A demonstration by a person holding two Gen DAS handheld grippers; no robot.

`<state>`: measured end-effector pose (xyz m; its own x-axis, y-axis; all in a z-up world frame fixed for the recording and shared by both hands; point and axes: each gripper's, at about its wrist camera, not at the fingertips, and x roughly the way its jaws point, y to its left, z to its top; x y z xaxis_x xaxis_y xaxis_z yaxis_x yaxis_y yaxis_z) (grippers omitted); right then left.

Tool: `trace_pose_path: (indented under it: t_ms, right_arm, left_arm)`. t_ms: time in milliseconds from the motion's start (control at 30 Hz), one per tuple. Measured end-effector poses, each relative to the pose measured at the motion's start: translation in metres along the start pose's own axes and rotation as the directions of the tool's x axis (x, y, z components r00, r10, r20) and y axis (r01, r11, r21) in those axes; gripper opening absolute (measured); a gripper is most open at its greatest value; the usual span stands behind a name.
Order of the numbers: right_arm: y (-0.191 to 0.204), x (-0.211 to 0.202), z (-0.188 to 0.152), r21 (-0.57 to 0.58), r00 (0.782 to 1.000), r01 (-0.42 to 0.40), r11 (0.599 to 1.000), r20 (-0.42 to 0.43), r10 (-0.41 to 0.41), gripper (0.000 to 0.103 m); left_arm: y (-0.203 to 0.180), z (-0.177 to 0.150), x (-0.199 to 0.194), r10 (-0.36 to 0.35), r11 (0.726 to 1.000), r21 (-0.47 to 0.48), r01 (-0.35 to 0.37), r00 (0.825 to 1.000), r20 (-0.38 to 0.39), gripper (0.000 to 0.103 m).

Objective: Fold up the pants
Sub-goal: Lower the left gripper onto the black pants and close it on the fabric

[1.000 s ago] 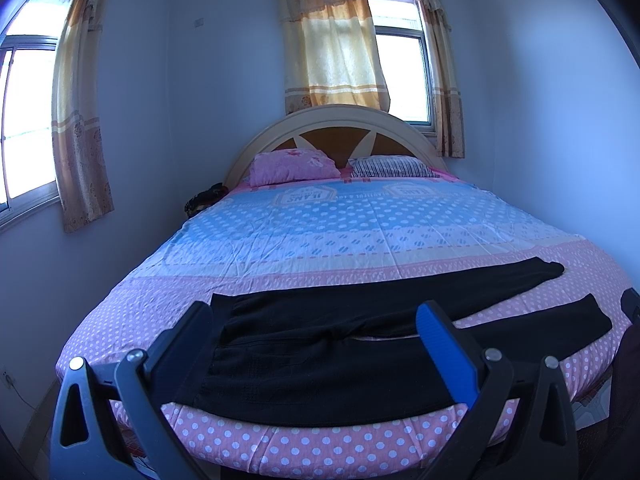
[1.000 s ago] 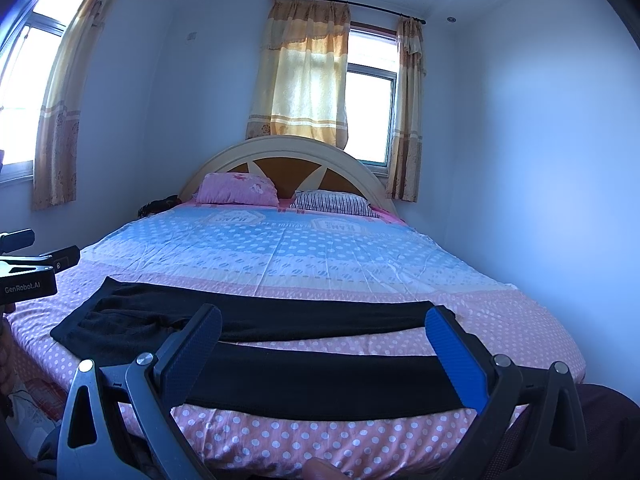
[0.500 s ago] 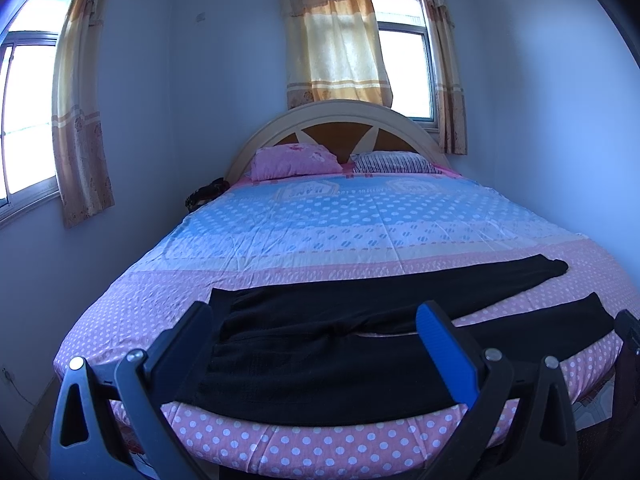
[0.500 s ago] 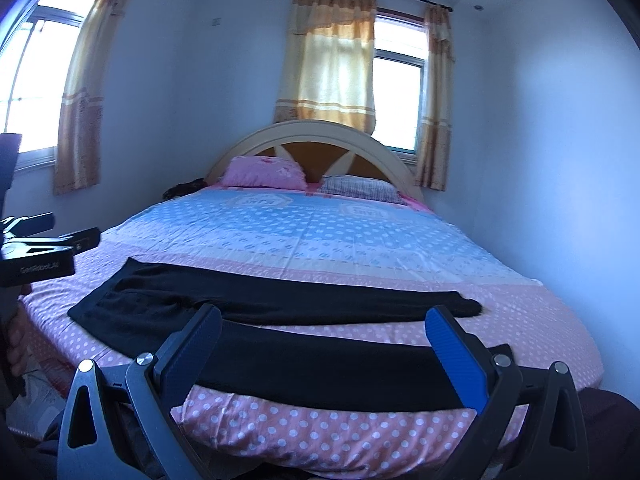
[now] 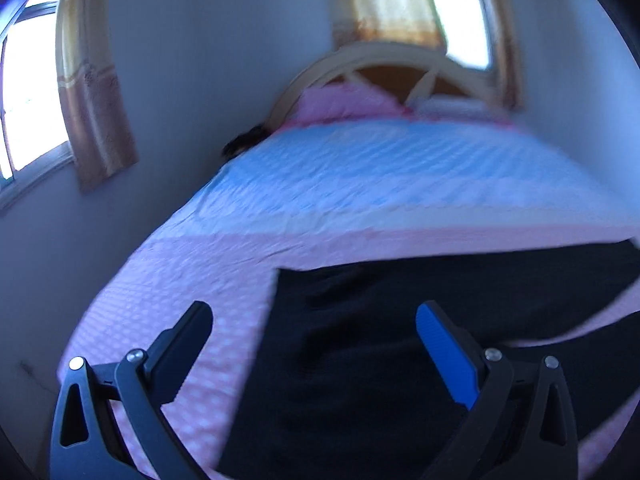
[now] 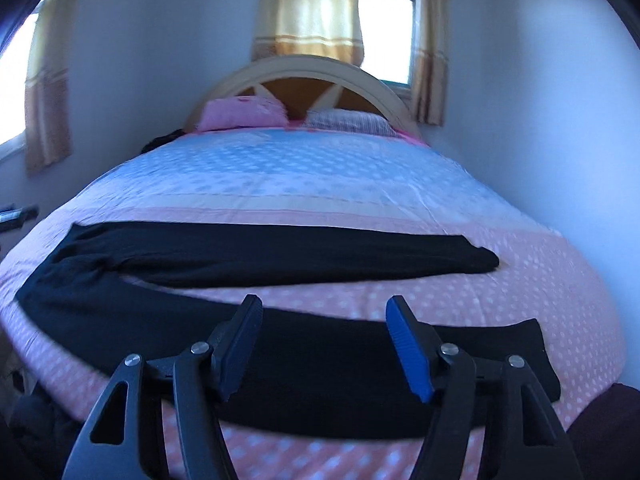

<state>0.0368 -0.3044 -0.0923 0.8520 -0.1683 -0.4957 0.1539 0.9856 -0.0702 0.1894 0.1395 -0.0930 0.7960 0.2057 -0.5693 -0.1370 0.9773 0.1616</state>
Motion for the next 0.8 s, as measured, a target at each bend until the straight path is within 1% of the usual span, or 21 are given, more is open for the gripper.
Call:
trace_pose_path:
  t_ms: [67,167,200,300,367,433,533,600,667,700,767,800]
  right_arm:
    - [-0.019,0.015,0.007,0.036,1.000,0.018,0.999,-0.018,-0.017,0.066]
    - [-0.049,0.035,0.019,0.081,0.997,0.071,0.994,-0.040,-0.068,0.065]
    - [-0.058,0.041,0.022,0.096,0.996,0.080,0.992,-0.046,-0.076,0.065]
    - [-0.080,0.058,0.033,0.119,0.994,0.099,0.988,-0.063,-0.092,0.065]
    - [-0.089,0.068,0.037,0.124,0.992,0.107,0.987,-0.077,-0.097,0.065]
    - [-0.098,0.080,0.042,0.119,0.988,0.129,0.985,-0.099,-0.117,0.065]
    - [-0.106,0.096,0.046,0.093,0.982,0.157,0.983,-0.121,-0.146,0.065]
    - [-0.113,0.106,0.048,0.086,0.979,0.162,0.983,-0.135,-0.150,0.065]
    - [-0.121,0.115,0.050,0.108,0.978,0.163,0.981,-0.150,-0.146,0.065]
    - [-0.126,0.120,0.050,0.117,0.977,0.168,0.979,-0.155,-0.149,0.065]
    - [-0.130,0.127,0.052,0.118,0.974,0.181,0.976,-0.159,-0.161,0.065]
    - [-0.131,0.131,0.052,0.114,0.972,0.189,0.975,-0.161,-0.170,0.065]
  left_arm:
    - [0.013,0.003,0.028,0.029,0.999,0.022,-0.029,0.999,-0.037,0.103]
    - [0.027,0.008,0.066,0.017,0.999,0.036,-0.013,0.995,-0.100,0.102]
    - [0.028,0.011,0.072,0.014,0.999,0.037,-0.010,0.994,-0.111,0.101]
    - [0.036,0.017,0.109,-0.019,0.999,0.025,0.024,0.983,-0.184,0.091]
    - [0.038,0.019,0.128,-0.055,0.998,0.002,0.057,0.973,-0.223,0.076]
    - [0.037,0.020,0.139,-0.077,0.997,-0.008,0.077,0.965,-0.253,0.071]
    - [0.034,0.020,0.153,-0.110,0.994,-0.024,0.108,0.954,-0.277,0.066]
    - [0.035,0.019,0.161,-0.133,0.991,-0.037,0.127,0.947,-0.292,0.061]
    - [0.035,0.017,0.165,-0.163,0.987,-0.057,0.152,0.937,-0.308,0.050]
    - [0.036,0.018,0.171,-0.176,0.984,-0.066,0.163,0.934,-0.311,0.048]
    - [0.036,0.015,0.175,-0.201,0.980,-0.079,0.185,0.925,-0.323,0.038]
    - [0.034,0.015,0.179,-0.203,0.979,-0.076,0.188,0.924,-0.325,0.036]
